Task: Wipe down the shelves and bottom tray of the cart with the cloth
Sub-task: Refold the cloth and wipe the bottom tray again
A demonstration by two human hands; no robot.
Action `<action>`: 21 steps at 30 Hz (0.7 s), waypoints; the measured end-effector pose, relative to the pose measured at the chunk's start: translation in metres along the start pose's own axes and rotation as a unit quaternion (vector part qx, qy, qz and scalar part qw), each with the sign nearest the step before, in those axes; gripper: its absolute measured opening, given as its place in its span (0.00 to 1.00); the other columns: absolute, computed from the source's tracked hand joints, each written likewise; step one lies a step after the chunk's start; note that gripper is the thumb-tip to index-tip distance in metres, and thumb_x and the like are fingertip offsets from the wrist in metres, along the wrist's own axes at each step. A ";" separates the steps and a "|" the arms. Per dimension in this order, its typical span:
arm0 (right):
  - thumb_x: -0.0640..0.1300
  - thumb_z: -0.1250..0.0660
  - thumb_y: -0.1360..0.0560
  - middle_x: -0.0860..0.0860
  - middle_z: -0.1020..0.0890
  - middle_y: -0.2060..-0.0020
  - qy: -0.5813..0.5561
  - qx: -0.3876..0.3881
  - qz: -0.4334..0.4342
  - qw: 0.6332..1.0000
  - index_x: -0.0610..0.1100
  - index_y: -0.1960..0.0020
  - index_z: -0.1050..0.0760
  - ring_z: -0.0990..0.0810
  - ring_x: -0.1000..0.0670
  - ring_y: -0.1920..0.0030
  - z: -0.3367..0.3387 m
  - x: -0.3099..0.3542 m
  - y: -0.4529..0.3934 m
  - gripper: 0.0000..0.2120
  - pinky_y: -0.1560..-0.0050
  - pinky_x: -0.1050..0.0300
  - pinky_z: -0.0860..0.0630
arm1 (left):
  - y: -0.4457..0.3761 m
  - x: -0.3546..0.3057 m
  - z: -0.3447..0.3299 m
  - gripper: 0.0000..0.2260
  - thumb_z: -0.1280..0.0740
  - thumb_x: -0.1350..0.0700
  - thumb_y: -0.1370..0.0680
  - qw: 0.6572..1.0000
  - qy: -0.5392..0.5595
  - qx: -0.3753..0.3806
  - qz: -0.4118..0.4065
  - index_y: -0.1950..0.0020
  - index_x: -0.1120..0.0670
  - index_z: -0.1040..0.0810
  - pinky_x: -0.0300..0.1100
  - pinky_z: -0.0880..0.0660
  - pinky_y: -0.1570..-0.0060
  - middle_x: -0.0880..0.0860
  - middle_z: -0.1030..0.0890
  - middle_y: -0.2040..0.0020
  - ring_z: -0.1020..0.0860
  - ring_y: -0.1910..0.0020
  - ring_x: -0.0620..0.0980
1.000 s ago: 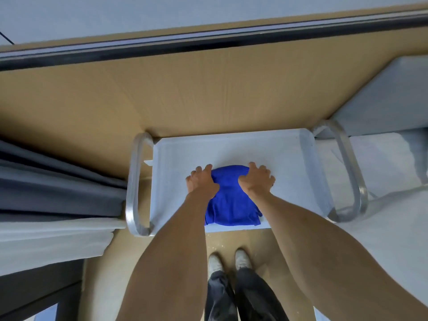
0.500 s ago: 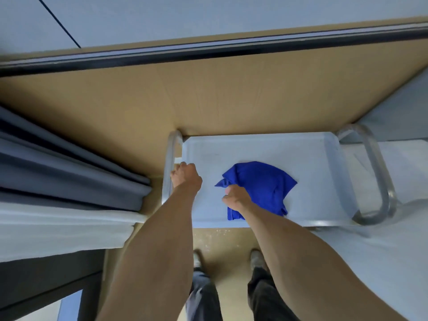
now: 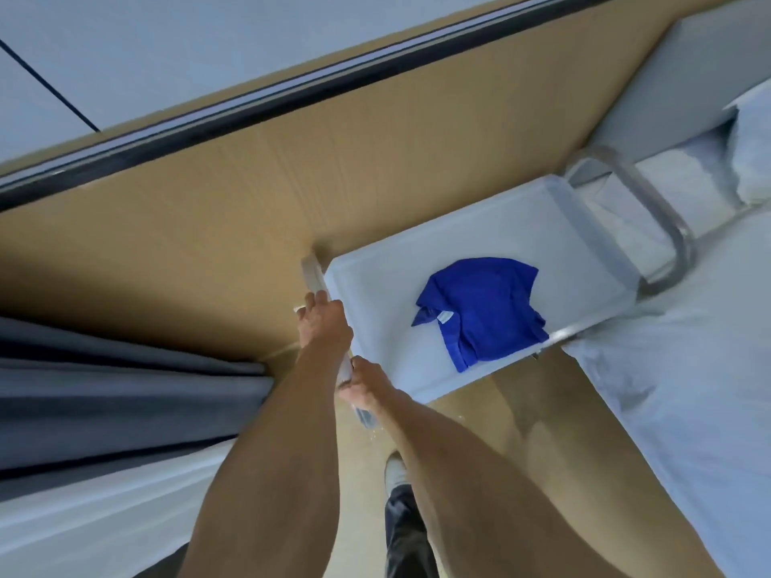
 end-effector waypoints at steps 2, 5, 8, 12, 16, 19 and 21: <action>0.43 0.34 0.25 0.46 0.21 0.47 0.028 0.007 -0.014 0.999 0.42 0.39 0.30 0.22 0.44 0.52 -0.002 -0.013 0.014 0.16 0.52 0.53 0.23 | 0.009 -0.005 -0.004 0.07 0.35 0.63 0.26 1.000 -0.013 0.000 -0.008 0.49 0.56 0.22 0.48 0.33 0.36 0.56 0.33 0.34 0.37 0.33 0.57; 0.42 0.35 0.24 0.46 0.21 0.47 0.066 0.010 -0.022 0.998 0.42 0.39 0.31 0.21 0.44 0.50 -0.006 -0.037 0.035 0.15 0.53 0.53 0.24 | 0.024 -0.016 -0.013 0.07 0.34 0.61 0.26 0.999 -0.033 0.027 -0.027 0.49 0.54 0.22 0.48 0.36 0.34 0.55 0.36 0.31 0.41 0.29 0.56; 0.41 0.35 0.23 0.47 0.22 0.49 0.086 0.020 -0.035 0.995 0.43 0.38 0.30 0.19 0.44 0.48 -0.009 -0.063 0.054 0.14 0.50 0.53 0.22 | 0.042 -0.024 -0.035 0.12 0.35 0.58 0.25 0.995 -0.062 0.075 -0.021 0.41 0.53 0.23 0.47 0.36 0.34 0.55 0.35 0.31 0.43 0.27 0.56; 0.41 0.37 0.22 0.46 0.22 0.41 0.109 0.013 -0.030 0.994 0.42 0.34 0.31 0.21 0.44 0.42 -0.017 -0.096 0.085 0.17 0.45 0.54 0.23 | 0.088 -0.030 -0.062 0.14 0.37 0.56 0.23 0.989 -0.103 0.102 0.009 0.38 0.52 0.24 0.48 0.34 0.37 0.55 0.35 0.30 0.45 0.25 0.57; 0.40 0.37 0.21 0.46 0.22 0.39 0.127 0.005 -0.020 0.992 0.42 0.33 0.30 0.21 0.44 0.41 -0.030 -0.132 0.126 0.17 0.48 0.55 0.26 | 0.143 -0.038 -0.080 0.14 0.39 0.55 0.23 0.988 -0.114 0.099 0.044 0.38 0.51 0.24 0.47 0.33 0.39 0.54 0.30 0.34 0.38 0.29 0.56; 0.38 0.37 0.23 0.46 0.21 0.41 0.138 0.007 -0.024 0.990 0.42 0.35 0.29 0.20 0.44 0.44 -0.041 -0.162 0.158 0.17 0.50 0.55 0.25 | 0.189 -0.046 -0.099 0.13 0.39 0.54 0.23 0.985 -0.119 0.105 0.069 0.39 0.50 0.24 0.47 0.34 0.40 0.54 0.28 0.36 0.36 0.31 0.56; 0.37 0.37 0.23 0.45 0.21 0.42 0.150 0.017 -0.021 0.988 0.42 0.36 0.29 0.20 0.44 0.45 -0.046 -0.179 0.180 0.16 0.51 0.55 0.25 | 0.218 -0.050 -0.113 0.13 0.39 0.52 0.23 0.983 -0.127 0.102 0.078 0.39 0.49 0.24 0.48 0.35 0.40 0.53 0.27 0.37 0.35 0.33 0.56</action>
Point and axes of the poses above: each hand's wrist, its own y-axis away from the middle knuckle, its own z-axis out of the back of the hand, x = y × z, the point moved 8 cm from there along -y, towards the middle knuckle
